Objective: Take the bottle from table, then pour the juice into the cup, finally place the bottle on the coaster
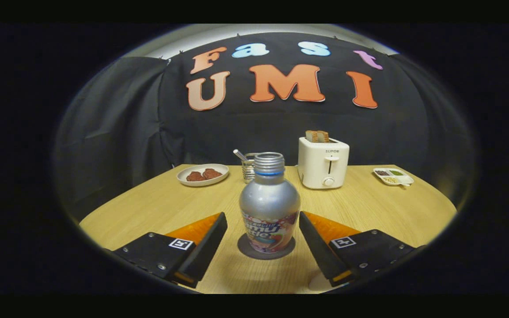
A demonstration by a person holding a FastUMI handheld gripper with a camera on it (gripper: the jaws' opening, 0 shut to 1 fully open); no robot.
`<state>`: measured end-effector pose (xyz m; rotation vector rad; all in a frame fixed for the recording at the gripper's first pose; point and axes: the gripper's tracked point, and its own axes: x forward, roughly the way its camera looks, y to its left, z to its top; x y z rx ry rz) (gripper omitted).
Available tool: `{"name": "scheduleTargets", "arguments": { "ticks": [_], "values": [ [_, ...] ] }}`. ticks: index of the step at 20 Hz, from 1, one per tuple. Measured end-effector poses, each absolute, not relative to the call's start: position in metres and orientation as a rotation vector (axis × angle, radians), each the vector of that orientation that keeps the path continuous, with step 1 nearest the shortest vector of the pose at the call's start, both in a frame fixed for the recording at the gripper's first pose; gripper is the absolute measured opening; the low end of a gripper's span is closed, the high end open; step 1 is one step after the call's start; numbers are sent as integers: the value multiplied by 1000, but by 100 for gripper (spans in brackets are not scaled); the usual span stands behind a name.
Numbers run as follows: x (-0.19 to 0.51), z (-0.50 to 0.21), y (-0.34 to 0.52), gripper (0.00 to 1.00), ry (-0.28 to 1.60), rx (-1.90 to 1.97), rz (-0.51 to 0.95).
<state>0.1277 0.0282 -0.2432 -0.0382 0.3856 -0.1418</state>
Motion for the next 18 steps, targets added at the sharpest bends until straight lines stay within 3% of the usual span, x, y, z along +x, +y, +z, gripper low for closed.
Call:
{"name": "scheduleTargets", "arguments": {
  "ticks": [8, 18],
  "values": [
    [71, -151, 13, 97, 200, -32, -76],
    [-23, -41, -41, 97, -62, -94, -173]
  ]
}}
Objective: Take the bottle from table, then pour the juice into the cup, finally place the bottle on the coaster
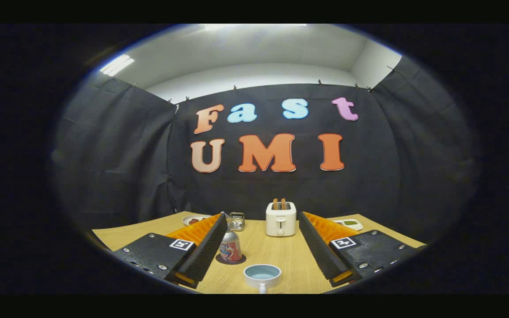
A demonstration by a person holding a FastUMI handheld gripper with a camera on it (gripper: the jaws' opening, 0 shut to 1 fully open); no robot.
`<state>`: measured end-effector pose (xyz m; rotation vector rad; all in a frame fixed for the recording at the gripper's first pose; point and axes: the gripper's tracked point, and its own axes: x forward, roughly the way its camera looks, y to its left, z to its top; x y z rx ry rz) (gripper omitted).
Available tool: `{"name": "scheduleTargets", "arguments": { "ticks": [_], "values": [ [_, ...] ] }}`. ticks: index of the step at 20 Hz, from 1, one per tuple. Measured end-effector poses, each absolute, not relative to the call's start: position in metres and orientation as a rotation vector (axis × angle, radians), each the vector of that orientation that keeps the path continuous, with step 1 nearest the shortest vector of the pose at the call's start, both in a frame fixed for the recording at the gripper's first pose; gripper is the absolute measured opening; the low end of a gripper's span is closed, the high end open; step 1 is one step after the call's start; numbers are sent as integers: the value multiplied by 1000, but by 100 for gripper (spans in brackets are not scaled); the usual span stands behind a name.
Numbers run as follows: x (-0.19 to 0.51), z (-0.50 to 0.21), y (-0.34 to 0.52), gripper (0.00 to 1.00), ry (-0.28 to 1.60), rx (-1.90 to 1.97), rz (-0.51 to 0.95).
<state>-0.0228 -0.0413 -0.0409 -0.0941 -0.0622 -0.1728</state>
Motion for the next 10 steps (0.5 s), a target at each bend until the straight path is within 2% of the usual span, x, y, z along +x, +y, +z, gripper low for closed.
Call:
{"name": "scheduleTargets", "arguments": {
  "ticks": [6, 10],
  "values": [
    [-66, 0, -53, 97, -152, -95, -212],
    [-71, 1, -57, 97, -158, -74, -213]
  ]
}}
